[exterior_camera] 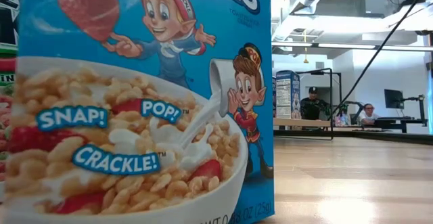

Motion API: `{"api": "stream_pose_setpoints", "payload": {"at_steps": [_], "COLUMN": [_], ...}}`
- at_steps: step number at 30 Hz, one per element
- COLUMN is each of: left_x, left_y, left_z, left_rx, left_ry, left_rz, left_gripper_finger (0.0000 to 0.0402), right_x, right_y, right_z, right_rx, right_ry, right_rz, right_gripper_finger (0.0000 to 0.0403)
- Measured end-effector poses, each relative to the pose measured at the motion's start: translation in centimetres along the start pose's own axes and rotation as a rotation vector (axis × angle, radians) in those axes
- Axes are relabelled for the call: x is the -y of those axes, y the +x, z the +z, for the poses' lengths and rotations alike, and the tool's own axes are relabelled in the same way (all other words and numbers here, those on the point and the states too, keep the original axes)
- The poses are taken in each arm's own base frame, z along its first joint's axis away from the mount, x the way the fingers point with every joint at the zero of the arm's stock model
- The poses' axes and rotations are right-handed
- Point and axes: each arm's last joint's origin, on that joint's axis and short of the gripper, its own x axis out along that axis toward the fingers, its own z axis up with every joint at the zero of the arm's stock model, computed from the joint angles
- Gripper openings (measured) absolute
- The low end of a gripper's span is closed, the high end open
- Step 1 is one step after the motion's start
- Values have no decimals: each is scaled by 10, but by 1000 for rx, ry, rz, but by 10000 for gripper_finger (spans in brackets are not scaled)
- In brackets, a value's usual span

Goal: Stack cereal on shelf
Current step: Put the right light blue cereal box on the shelf aligned with the light blue cereal box

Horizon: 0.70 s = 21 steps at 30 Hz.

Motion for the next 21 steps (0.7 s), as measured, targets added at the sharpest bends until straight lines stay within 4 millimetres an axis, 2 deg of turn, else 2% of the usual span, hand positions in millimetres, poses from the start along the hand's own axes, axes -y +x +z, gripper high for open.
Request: {"api": "stream_pose_setpoints", "payload": {"at_steps": [3, 12, 21], "left_x": [0, 0, 0], "left_y": [0, 0, 0], "left_z": [0, 0, 0], "left_rx": [1, 2, 8], "left_ry": [6, 12, 13], "left_rz": [0, 2, 7], "left_gripper_finger": [293, 293, 293], "right_x": [-1, 2, 2], "right_y": [8, 7, 7], "right_z": [-3, -3, -4], "right_rx": [32, 36, 27], "right_ry": [14, 24, 23], "right_rz": [24, 27, 36], "right_gripper_finger": [315, 313, 282]}}
